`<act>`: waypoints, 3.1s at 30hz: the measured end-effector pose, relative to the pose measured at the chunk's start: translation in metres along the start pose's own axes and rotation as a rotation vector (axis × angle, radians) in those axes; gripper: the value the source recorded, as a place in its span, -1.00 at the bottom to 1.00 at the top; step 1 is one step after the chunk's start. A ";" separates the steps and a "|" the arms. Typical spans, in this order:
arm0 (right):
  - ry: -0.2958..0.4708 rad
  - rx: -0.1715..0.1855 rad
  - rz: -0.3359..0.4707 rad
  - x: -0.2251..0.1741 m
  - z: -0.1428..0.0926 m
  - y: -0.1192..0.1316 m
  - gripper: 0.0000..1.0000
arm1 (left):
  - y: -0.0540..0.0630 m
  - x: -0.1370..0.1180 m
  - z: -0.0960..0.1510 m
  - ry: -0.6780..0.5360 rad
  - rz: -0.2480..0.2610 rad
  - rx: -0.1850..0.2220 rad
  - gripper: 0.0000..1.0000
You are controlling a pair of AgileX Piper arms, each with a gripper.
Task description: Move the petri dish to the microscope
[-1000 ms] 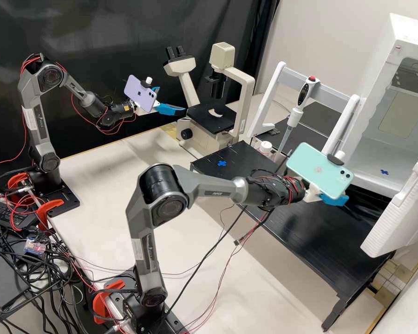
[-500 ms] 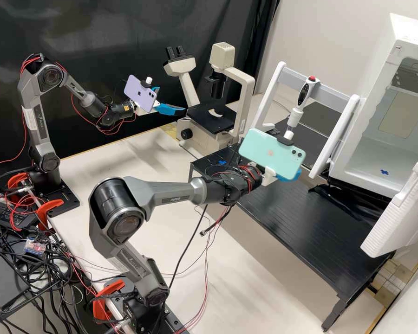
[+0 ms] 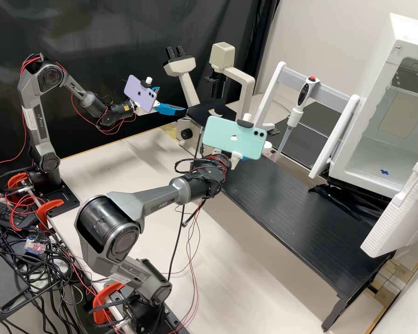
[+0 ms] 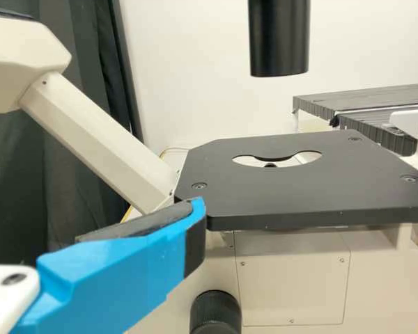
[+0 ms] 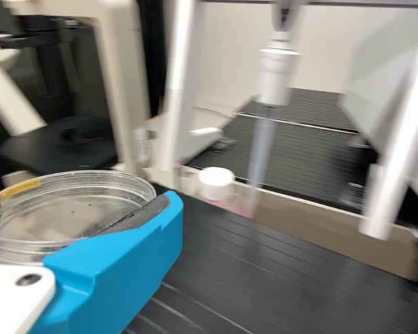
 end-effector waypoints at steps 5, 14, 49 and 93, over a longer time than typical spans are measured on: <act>0.072 -0.019 -0.073 0.016 -0.020 -0.010 -1.00 | 0.000 0.000 0.000 0.000 0.000 0.000 1.00; 0.095 -0.060 -0.150 0.052 -0.038 -0.024 -1.00 | 0.000 0.000 0.000 0.000 0.000 0.000 1.00; 0.082 -0.143 -0.149 0.177 -0.087 -0.045 -1.00 | 0.000 0.000 0.000 0.000 0.000 0.000 1.00; -0.011 -0.174 0.090 0.309 -0.042 -0.114 -1.00 | 0.000 0.000 0.000 0.000 0.000 0.000 1.00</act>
